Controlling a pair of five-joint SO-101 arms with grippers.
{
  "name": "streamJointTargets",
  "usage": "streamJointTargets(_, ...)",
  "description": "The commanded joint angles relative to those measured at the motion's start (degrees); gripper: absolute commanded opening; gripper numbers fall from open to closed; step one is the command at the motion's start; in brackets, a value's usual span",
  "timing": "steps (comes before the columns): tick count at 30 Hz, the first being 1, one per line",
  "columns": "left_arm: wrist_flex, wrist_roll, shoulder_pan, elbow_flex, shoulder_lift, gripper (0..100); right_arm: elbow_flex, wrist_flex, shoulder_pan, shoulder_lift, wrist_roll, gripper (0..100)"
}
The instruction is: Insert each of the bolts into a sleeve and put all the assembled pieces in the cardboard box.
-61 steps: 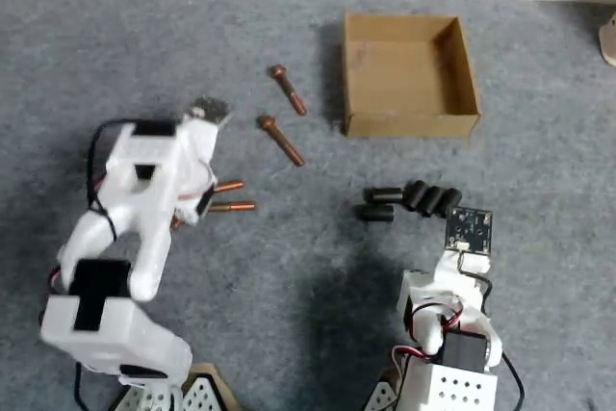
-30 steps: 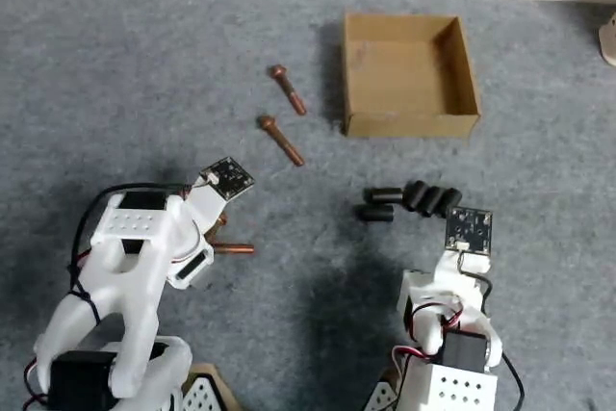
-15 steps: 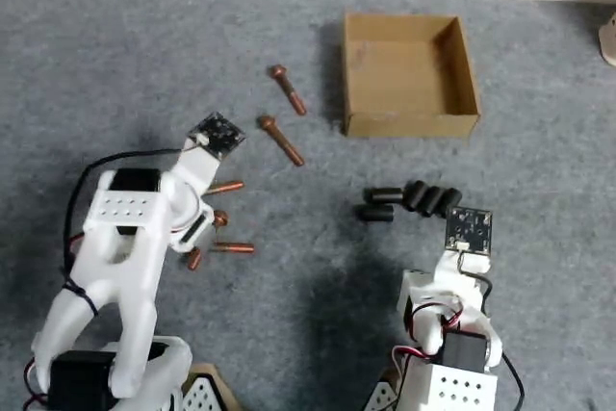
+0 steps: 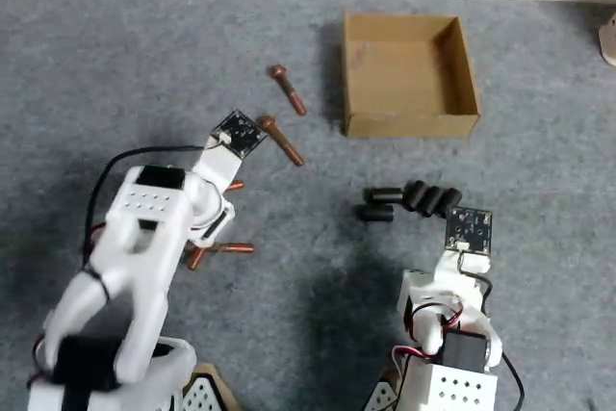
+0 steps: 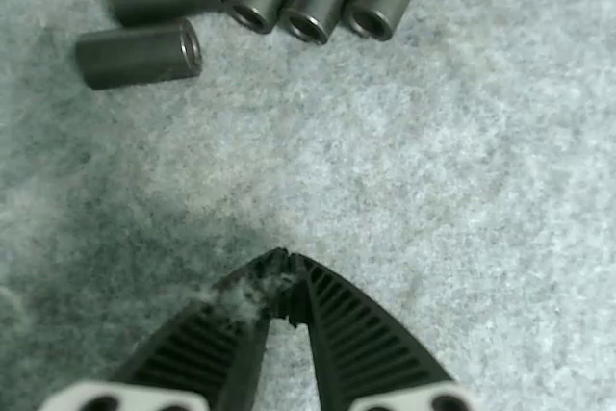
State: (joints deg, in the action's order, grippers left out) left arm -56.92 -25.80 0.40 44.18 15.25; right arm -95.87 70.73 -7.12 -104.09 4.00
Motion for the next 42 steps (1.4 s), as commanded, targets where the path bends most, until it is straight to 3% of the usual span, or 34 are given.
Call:
streamJointTargets(1, 1.49, 0.88, -0.57, -6.46, -6.90, 21, -9.01, 0.04, -0.13, -0.48, 0.09, 0.5)
streamJointTargets(12, 1.32, 5.45, -4.09, -15.25, -19.82, 20, -9.01, 0.04, -0.13, -0.48, 0.09, 0.5)
streamJointTargets(19, -3.69, 7.12, -3.82, -15.08, -16.40, 0, -9.01, 0.04, -0.13, -0.48, 0.18, 0.5)
streamJointTargets(33, -7.56, 9.58, -3.82, -16.92, -16.04, 3, -9.01, 0.04, -0.13, -0.48, 0.09, 0.5)
streamJointTargets(36, -7.65, 10.37, -4.09, -17.71, -16.04, 8, -9.01, 0.04, -0.13, -0.48, 0.09, 0.5)
streamJointTargets(40, -8.62, 19.43, -4.18, -17.80, -15.78, 16, -9.01, 0.04, -0.13, -0.48, 0.09, 0.5)
streamJointTargets(42, -8.97, 20.04, -3.82, -17.80, -15.78, 16, -9.01, 0.04, -0.13, -0.48, 0.09, 0.5)
